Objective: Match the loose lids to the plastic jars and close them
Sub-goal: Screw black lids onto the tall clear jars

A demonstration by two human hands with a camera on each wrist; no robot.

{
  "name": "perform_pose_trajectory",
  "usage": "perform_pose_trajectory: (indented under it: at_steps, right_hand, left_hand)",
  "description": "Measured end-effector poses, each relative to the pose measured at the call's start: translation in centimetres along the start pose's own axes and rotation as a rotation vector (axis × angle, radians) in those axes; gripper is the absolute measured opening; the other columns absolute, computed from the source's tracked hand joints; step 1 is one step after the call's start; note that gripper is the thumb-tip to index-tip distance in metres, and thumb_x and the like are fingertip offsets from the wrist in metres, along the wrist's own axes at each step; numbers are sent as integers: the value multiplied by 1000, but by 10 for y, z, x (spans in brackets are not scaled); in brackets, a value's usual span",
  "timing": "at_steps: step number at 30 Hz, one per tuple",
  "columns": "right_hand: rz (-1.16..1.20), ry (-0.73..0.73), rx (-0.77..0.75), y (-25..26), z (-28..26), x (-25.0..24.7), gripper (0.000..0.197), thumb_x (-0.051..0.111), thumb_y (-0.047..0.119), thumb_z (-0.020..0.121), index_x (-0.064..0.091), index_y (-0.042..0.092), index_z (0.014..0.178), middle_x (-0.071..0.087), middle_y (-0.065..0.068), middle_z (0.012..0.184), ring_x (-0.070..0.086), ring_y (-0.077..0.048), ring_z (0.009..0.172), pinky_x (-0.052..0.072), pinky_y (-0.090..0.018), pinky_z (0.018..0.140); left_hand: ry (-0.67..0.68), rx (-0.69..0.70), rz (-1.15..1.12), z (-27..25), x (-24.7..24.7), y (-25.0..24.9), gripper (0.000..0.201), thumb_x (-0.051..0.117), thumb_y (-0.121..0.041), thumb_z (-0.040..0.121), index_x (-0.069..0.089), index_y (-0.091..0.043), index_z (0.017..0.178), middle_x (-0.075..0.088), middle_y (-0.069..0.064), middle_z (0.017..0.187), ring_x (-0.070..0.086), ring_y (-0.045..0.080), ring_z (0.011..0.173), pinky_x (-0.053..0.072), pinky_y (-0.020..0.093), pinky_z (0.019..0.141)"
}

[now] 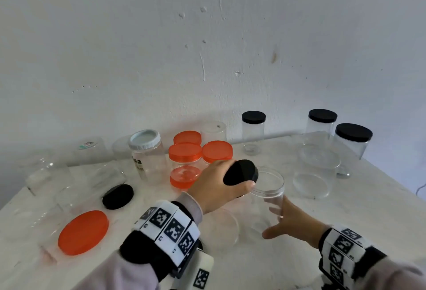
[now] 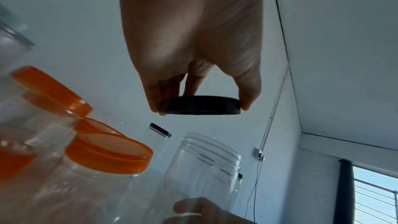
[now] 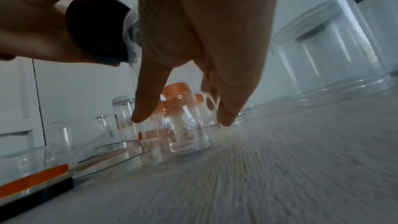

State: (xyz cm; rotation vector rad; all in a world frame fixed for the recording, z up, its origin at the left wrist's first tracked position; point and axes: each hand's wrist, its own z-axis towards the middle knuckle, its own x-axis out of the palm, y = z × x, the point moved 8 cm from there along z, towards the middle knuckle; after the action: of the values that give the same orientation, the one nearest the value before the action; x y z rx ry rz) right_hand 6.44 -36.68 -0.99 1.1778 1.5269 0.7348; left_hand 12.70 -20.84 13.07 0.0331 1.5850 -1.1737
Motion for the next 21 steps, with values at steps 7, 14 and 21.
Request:
perform_pose_trajectory:
  at_steps: [7, 14, 21]
  right_hand:
    - [115, -52, -158, 28, -21, -21, 105, 91, 27, 57, 29, 39, 141, 45, 15, 139, 43, -10, 129, 42, -36, 106]
    - [-9, -67, -217, 33, -24, -21, 89, 86, 38, 67, 32, 51, 137, 47, 21, 136, 45, -5, 126, 39, -30, 104]
    - [-22, -67, -210, 30, -21, -22, 84, 86, 40, 66, 32, 64, 126, 46, 27, 132, 44, 4, 118, 41, -16, 86]
  left_hand:
    - [57, 105, 99, 19, 26, -32, 81, 65, -52, 81, 32, -16, 145, 37, -1, 146, 36, 13, 132, 29, 21, 101]
    - [147, 75, 162, 28, 40, -36, 87, 67, -53, 79, 29, -15, 147, 32, -1, 149, 33, 14, 135, 24, 18, 99]
    - [177, 85, 160, 30, 49, -29, 91, 71, -52, 76, 27, -17, 148, 30, -4, 150, 30, 11, 135, 21, 16, 99]
